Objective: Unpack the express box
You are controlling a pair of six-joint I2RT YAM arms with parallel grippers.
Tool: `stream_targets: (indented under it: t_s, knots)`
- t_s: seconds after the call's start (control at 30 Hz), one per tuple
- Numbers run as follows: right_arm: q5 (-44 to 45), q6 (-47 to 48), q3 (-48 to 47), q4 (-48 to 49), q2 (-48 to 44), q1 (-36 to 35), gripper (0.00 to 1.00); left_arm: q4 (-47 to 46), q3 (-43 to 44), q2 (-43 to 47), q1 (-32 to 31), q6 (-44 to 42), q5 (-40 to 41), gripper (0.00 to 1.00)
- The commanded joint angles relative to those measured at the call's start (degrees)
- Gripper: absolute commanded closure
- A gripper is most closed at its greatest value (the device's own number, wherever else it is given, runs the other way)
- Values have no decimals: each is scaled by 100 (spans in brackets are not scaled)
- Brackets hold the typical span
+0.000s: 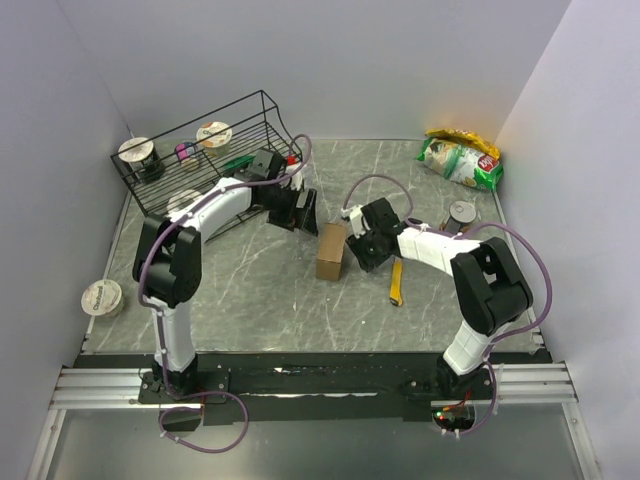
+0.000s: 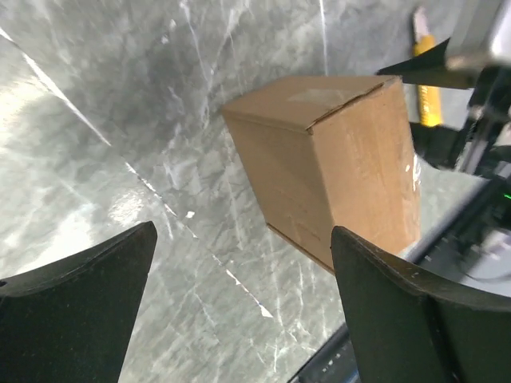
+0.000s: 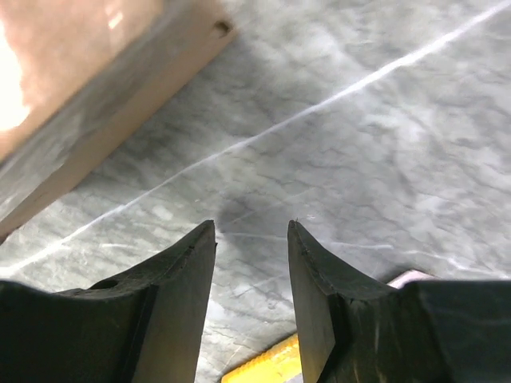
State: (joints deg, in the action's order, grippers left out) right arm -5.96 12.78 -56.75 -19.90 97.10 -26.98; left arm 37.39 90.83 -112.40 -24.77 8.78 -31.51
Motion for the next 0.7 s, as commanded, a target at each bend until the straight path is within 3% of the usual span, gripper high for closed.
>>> stream_targets:
  t_s: [0.0, 0.27, 0.5, 0.67]
  knots:
    - [410, -529, -310, -40, -419, 237, 51, 471, 505, 298, -448, 44, 1286, 3]
    - [534, -1269, -407, -409, -657, 1124, 54, 559, 1384, -256, -1064, 203, 1752, 4]
    - [350, -1269, -100, -418, -824, 1195, 56, 638, 1719, -599, -1495, 405, 2613, 4]
    - [218, -1409, 15, -348, -833, 1222, 57, 770, 1746, -696, -1724, 458, 2721, 4]
